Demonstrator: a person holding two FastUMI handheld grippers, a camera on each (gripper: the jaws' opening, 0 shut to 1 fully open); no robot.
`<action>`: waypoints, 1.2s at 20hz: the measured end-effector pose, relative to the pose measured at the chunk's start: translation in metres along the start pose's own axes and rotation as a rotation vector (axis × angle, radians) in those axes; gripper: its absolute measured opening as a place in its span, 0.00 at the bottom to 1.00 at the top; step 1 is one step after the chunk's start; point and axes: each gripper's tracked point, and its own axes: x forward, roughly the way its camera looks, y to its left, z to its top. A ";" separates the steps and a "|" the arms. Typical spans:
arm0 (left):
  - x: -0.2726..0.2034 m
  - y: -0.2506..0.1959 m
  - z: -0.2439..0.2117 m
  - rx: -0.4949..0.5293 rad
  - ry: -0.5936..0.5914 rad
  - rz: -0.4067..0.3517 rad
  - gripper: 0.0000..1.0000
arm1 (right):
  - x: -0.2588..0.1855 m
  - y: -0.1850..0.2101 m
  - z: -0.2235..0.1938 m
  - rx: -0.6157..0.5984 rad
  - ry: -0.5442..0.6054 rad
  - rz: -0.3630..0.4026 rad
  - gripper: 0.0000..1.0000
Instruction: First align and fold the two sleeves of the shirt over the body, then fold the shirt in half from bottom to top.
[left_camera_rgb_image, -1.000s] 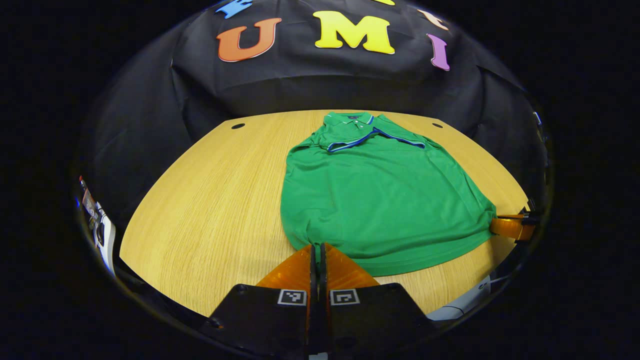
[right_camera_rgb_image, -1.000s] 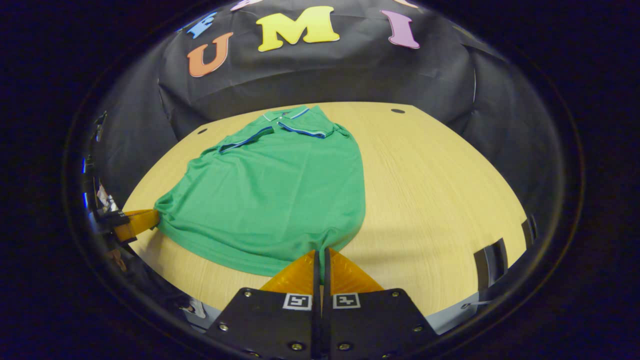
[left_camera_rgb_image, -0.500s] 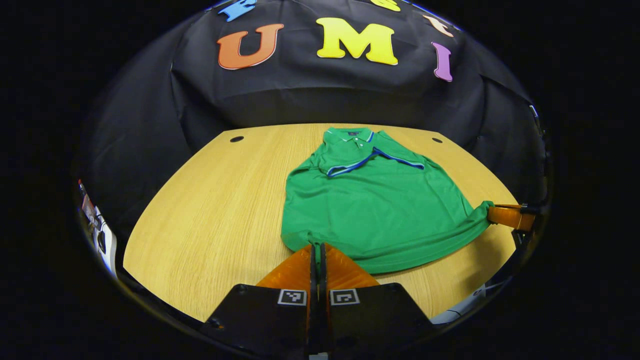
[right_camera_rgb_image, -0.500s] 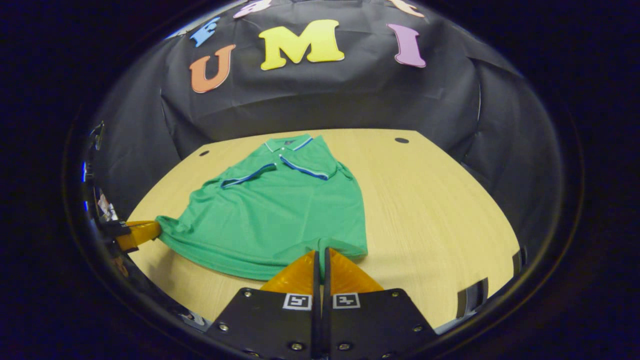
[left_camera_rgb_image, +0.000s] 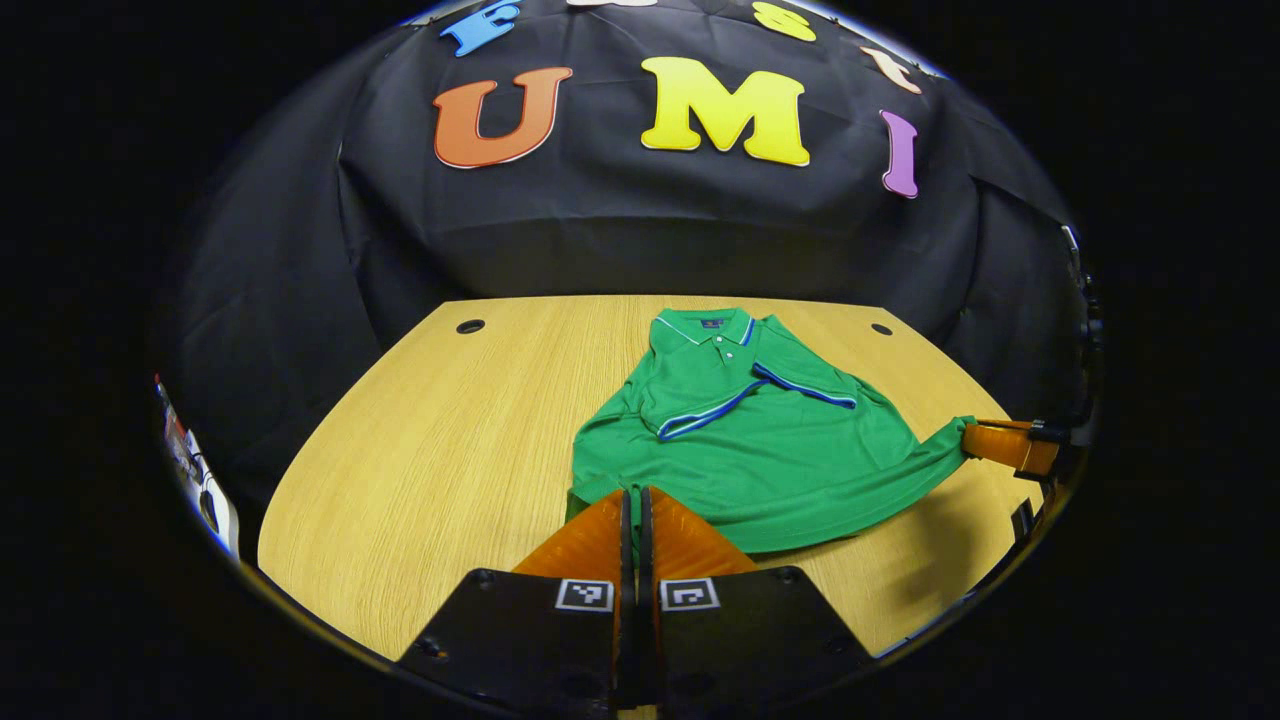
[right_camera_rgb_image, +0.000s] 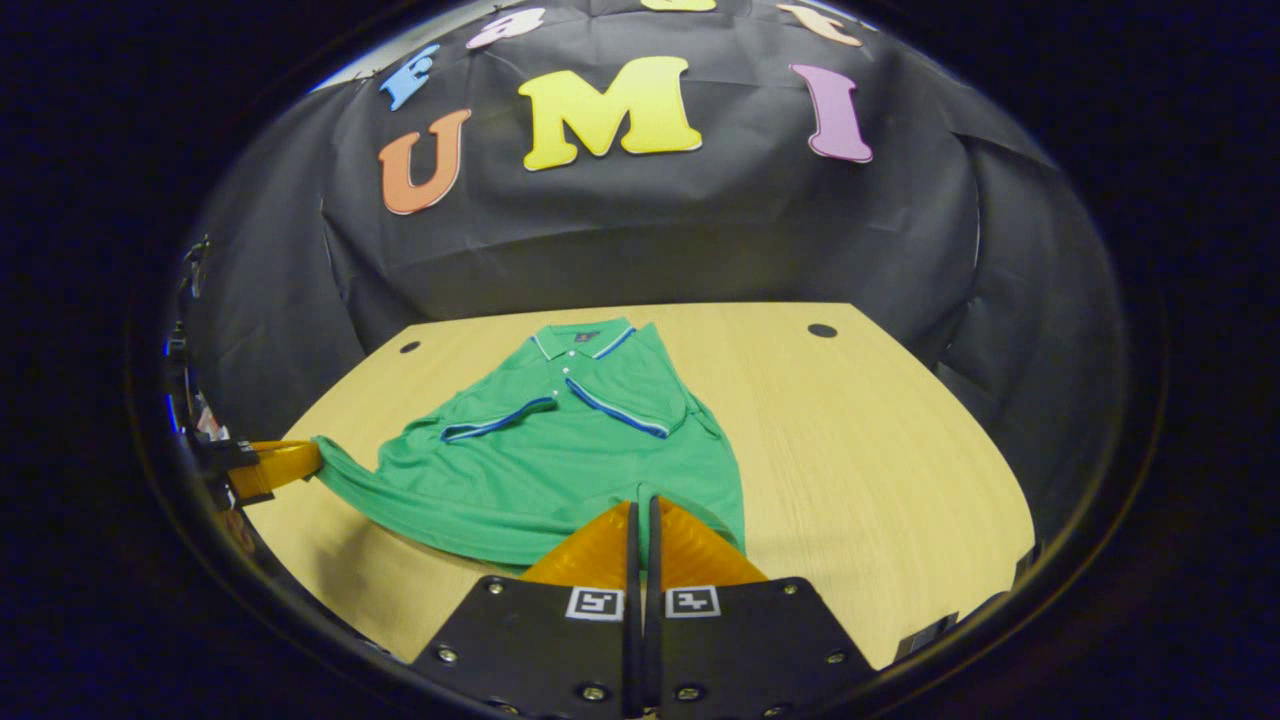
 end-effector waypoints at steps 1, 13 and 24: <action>0.003 0.000 0.008 -0.001 -0.007 0.000 0.03 | 0.004 0.000 0.008 -0.006 -0.011 0.001 0.01; 0.054 0.003 0.076 -0.001 -0.077 0.013 0.03 | 0.050 0.000 0.075 -0.022 -0.096 0.013 0.01; 0.107 0.013 0.133 0.008 -0.143 0.050 0.03 | 0.105 -0.004 0.133 -0.025 -0.165 0.025 0.01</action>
